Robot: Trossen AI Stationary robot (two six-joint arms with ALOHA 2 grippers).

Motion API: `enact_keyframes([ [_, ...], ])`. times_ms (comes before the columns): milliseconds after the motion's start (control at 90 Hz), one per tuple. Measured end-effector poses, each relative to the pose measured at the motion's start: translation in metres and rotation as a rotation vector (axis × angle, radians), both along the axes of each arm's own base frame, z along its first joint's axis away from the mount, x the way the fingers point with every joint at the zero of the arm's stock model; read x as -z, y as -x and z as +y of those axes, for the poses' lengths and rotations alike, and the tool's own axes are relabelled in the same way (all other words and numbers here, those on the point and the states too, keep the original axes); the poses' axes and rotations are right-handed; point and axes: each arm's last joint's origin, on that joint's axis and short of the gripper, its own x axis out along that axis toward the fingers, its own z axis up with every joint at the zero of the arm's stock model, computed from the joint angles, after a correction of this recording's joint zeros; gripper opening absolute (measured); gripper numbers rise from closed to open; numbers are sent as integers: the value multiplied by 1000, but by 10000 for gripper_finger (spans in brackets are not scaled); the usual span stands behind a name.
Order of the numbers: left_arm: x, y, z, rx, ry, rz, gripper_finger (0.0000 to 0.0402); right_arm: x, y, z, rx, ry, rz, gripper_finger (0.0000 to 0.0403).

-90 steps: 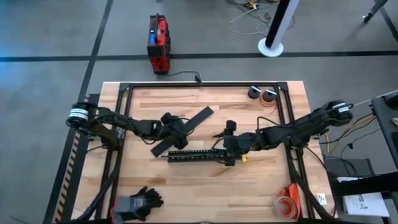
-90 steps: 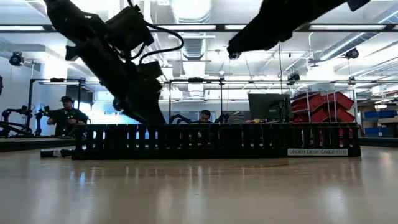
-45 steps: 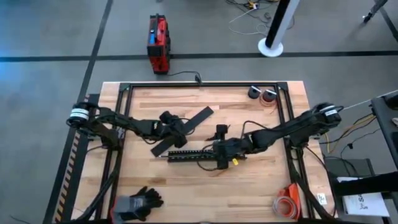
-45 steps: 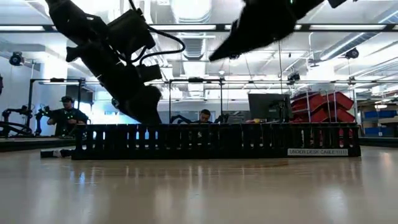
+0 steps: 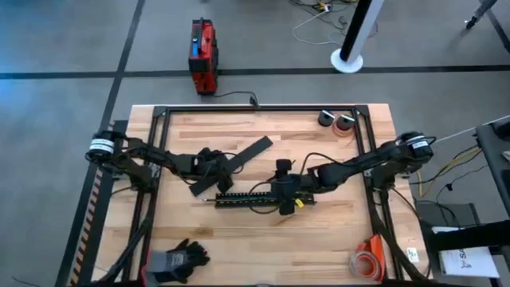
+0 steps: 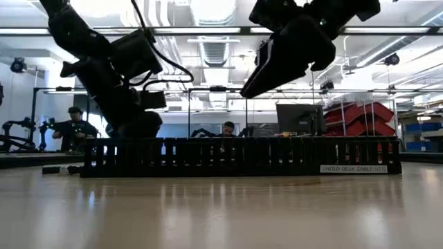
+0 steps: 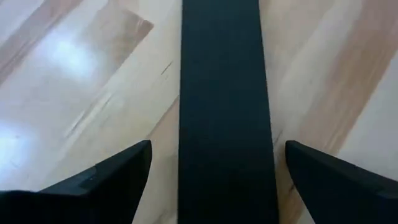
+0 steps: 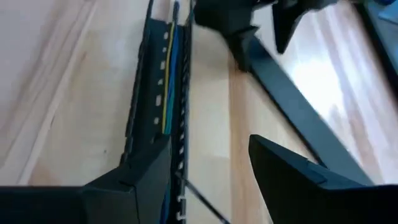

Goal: Ziptie cables
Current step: Insert the cable duct cover into the cable duct

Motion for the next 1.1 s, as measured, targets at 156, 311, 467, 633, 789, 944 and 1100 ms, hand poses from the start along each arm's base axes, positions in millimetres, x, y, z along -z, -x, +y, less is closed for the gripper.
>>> enact_keyframes([
  [156,2,2,0,-11,11,-6,350,0,-2,1,3,-15,-20,220],
  [311,4,1,3,1,91,-17,350,0,-2,1,17,-36,-25,230],
  [467,15,6,3,-2,89,-9,337,-1,-3,1,18,-40,-40,230],
  [633,27,8,3,17,59,-48,262,-2,-4,1,17,-37,-46,219],
  [789,30,7,2,115,13,-84,207,-5,-8,-2,-3,-13,-90,210],
  [944,21,-4,0,303,-33,-173,207,-1,-18,-13,-35,-8,-133,206],
  [1100,13,-15,-3,424,-50,-205,223,16,-31,-36,-44,-81,-145,206],
])
